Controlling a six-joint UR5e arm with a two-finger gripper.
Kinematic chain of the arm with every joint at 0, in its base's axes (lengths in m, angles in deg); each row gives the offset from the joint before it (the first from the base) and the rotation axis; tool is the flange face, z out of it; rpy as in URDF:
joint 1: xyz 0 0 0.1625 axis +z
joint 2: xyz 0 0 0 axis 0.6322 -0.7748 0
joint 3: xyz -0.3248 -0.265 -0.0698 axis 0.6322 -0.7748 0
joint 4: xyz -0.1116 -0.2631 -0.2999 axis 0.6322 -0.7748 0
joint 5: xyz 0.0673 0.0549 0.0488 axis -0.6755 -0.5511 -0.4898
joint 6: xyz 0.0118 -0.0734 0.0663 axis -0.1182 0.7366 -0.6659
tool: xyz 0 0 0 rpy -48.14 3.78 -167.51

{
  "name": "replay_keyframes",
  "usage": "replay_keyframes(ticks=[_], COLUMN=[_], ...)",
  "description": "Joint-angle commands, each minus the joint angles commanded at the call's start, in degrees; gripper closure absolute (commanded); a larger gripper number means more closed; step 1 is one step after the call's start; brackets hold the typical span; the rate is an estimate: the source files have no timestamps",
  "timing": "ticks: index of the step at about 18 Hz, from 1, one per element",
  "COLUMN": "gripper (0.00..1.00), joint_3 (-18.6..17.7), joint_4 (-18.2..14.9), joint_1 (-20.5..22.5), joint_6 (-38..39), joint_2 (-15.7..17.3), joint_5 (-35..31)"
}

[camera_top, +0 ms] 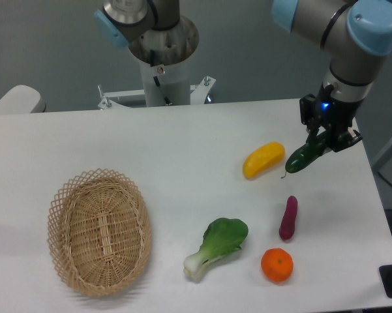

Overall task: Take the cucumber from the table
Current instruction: 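Lift the held cucumber up and carry it away from the basket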

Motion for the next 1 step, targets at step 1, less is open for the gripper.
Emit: replay_keyframes(ticks=[1], gripper=[0.87], joint_3=[0.0], joint_4=[0.0], joint_1=[0.0], joint_6=[0.0], joint_2=[0.0], joint_5=[0.0])
